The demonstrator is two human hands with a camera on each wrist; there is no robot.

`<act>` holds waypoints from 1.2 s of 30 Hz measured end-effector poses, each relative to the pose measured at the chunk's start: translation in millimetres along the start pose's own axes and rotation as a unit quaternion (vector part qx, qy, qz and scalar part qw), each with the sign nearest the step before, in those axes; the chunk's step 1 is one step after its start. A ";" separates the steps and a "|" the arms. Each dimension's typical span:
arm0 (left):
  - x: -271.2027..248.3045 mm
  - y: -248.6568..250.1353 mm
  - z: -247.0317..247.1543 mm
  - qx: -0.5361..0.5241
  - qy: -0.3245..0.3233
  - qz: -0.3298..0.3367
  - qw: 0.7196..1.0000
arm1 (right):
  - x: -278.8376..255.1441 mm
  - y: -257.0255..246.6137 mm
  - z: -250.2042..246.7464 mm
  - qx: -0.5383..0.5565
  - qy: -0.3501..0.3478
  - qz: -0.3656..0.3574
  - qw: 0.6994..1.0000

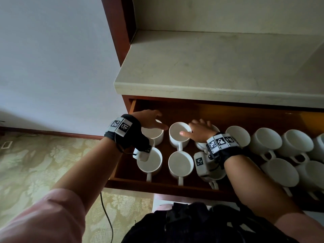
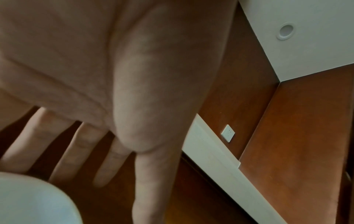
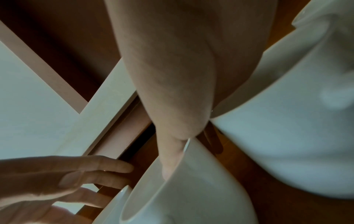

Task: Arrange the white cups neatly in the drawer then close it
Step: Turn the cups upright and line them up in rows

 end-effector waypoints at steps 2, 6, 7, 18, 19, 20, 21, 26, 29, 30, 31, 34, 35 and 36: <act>-0.8 3.4 -0.9 -0.003 0.009 0.021 1.000 | 0.0 0.7 0.1 0.004 -0.001 0.000 1.000; 0.1 3.9 -1.7 -0.004 0.007 0.035 0.999 | 1.4 3.3 0.0 0.012 0.002 0.001 1.000; 1.2 3.3 -1.5 -0.003 0.005 0.036 0.999 | 1.9 3.2 0.1 0.014 0.000 0.003 1.000; 7.5 7.9 5.8 -0.008 -0.001 0.070 0.998 | 2.1 -0.1 -1.0 0.011 -0.007 0.032 0.999; 9.0 8.1 6.9 -0.007 -0.001 0.072 0.997 | 2.0 -0.1 -0.8 0.010 -0.006 0.033 0.999; 9.8 8.7 7.4 -0.004 -0.001 0.074 0.997 | 2.1 -0.1 -0.6 0.009 -0.003 0.034 0.999; 10.6 9.3 8.0 -0.002 -0.001 0.075 0.997 | 1.8 0.0 -0.5 0.007 0.000 0.033 0.999; 11.5 12.2 10.1 0.014 -0.010 0.081 0.997 | -2.1 -2.5 -1.3 0.013 0.000 0.041 0.999; 9.3 11.7 8.1 0.021 -0.017 0.074 0.997 | -3.5 -3.3 -3.6 0.023 -0.010 0.042 0.999; 7.7 11.5 6.9 0.024 -0.017 0.072 0.997 | -3.4 -2.3 -4.8 0.030 -0.008 0.050 0.998; 6.1 11.5 5.6 0.028 -0.017 0.069 0.997 | -2.8 -0.5 -5.0 0.038 -0.008 0.056 0.998; -2.6 13.3 0.9 0.050 -0.011 0.057 0.997 | -6.5 -2.4 -8.6 0.055 -0.008 0.058 0.997; -6.1 14.0 -1.1 0.057 -0.011 0.052 0.997 | -9.1 -3.0 -9.8 0.066 -0.008 0.055 0.996; -10.2 15.2 -3.2 0.062 -0.010 0.047 0.997 | -12.1 -1.7 -10.8 0.079 -0.009 0.058 0.995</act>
Point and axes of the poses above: each hand's wrist, its own x-axis towards the middle knuckle, its own z-axis out of the palm, y = z × x, the point moved 2 cm from there along x, towards the middle knuckle, and after that the axes turned 7 degrees about -y, right-handed, at the moved point
